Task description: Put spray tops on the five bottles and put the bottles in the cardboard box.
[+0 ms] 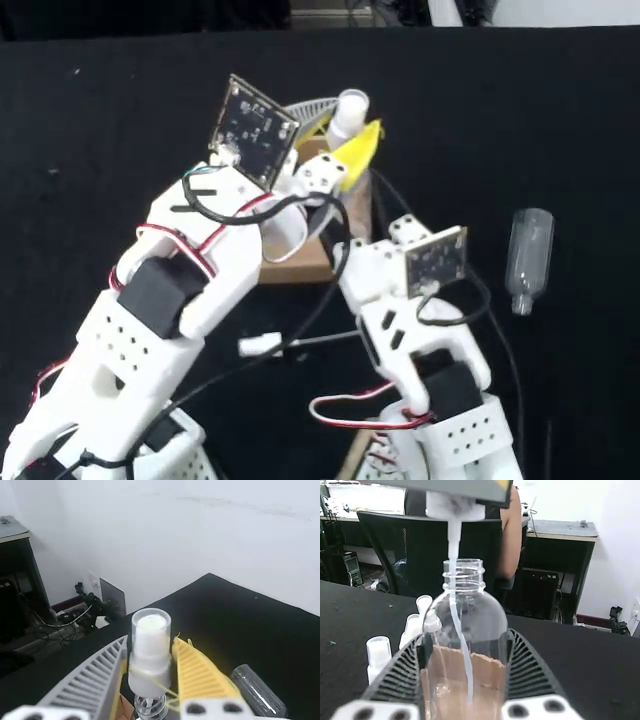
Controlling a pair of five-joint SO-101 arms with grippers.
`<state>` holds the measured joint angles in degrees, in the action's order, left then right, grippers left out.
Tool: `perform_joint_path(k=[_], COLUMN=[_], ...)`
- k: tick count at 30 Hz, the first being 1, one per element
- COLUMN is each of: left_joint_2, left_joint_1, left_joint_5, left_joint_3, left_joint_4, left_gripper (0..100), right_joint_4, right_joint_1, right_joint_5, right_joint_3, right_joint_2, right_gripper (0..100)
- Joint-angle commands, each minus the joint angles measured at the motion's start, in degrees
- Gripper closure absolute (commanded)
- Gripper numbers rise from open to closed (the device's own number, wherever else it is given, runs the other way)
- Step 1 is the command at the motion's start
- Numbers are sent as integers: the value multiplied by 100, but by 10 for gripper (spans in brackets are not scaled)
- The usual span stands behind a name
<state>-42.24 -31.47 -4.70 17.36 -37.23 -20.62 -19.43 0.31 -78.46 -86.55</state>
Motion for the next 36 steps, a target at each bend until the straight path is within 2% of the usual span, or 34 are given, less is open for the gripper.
perform_joint_path(k=[1,4,7,14,19,24,30,36], left_joint_2=[-18,-53,-88,-484,-1433,-2347,-2734,-2804], left_joint_1=[-40,-4,13,418,822,910,1569,2668], left_joint_5=[-44,-44,-44,-44,-53,-88,-105,-53], left_joint_3=[-75,-31,-75,-259,-4,734,1956,2070], left_joint_4=[0,-9,-18,-53,0,554,1468,879], left_gripper=[806,670,642,726,818,902,900,898], right_joint_4=[149,149,141,141,35,-18,-18,-9], right_joint_1=[-18,-18,-18,-18,-18,-18,-18,-18], right_joint_5=[-9,-9,-18,-18,-18,-44,-44,-26], right_joint_3=[48,48,48,48,40,40,13,-127], right_joint_2=[-110,-110,-110,-110,-110,-110,-110,-110], right_gripper=[988,988,988,988,988,988,988,988])
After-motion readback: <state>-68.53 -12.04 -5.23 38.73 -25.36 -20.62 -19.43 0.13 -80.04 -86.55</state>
